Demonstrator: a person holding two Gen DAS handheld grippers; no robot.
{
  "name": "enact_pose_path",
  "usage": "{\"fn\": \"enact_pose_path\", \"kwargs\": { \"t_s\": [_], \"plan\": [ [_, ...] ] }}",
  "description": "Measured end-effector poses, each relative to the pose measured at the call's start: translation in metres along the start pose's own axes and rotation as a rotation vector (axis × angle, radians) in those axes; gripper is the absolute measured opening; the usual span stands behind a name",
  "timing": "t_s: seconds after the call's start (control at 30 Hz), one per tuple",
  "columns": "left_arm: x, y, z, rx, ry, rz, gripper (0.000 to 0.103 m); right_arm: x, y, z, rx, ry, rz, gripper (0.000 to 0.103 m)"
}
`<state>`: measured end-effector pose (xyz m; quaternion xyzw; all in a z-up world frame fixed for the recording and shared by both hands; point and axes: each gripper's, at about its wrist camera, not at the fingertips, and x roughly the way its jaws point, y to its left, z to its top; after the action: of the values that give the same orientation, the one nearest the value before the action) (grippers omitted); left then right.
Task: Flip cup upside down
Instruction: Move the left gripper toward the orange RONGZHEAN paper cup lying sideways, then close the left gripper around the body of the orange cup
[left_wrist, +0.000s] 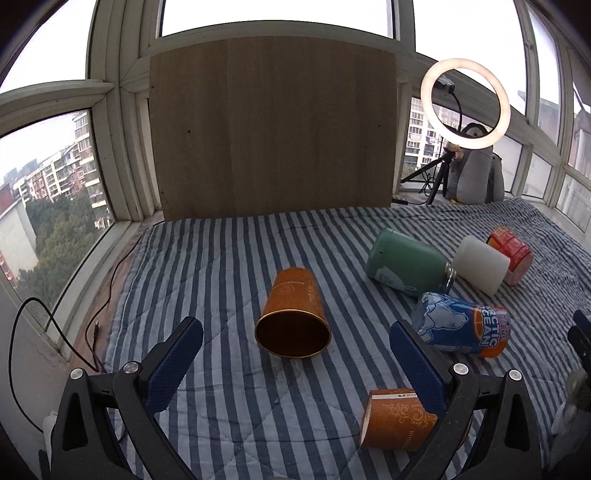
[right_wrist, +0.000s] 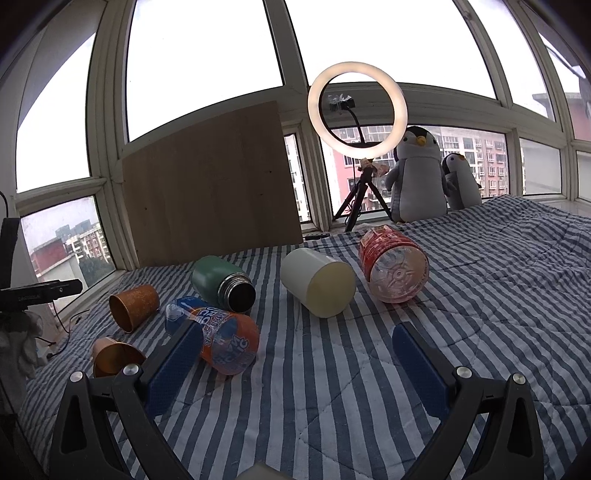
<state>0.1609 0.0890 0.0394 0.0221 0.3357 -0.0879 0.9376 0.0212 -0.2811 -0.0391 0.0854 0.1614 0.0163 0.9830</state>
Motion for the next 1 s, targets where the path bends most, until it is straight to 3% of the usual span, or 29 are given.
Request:
{"fn": "enact_pose_path", "kwargs": {
  "t_s": [0.13, 0.33, 0.43, 0.57, 0.83, 0.93, 1.0],
  "plan": [
    [0.04, 0.008, 0.032, 0.014, 0.14, -0.05, 0.102, 0.0, 0.001, 0.0, -0.004, -0.002, -0.01, 0.101],
    [0.107, 0.003, 0.057, 0.059, 0.31, -0.002, 0.102, 0.002, 0.002, -0.002, -0.01, 0.001, -0.022, 0.101],
    [0.135, -0.007, 0.062, 0.13, 0.381, 0.031, 0.102, 0.001, 0.001, -0.003, -0.009, -0.01, -0.031, 0.101],
    [0.163, -0.017, 0.06, 0.196, 0.442, 0.075, 0.102, 0.0, -0.002, -0.003, 0.008, -0.015, -0.031, 0.101],
    [0.194, -0.021, 0.043, 0.234, 0.537, 0.09, 0.102, 0.002, -0.014, -0.002, 0.067, -0.015, -0.006, 0.101],
    [0.201, -0.023, 0.036, 0.255, 0.568, 0.083, 0.097, 0.003, -0.016, -0.002, 0.076, -0.012, 0.002, 0.101],
    [0.203, -0.028, 0.031, 0.278, 0.582, 0.079, 0.089, 0.001, -0.016, -0.002, 0.078, -0.019, 0.004, 0.101]
  ]
}}
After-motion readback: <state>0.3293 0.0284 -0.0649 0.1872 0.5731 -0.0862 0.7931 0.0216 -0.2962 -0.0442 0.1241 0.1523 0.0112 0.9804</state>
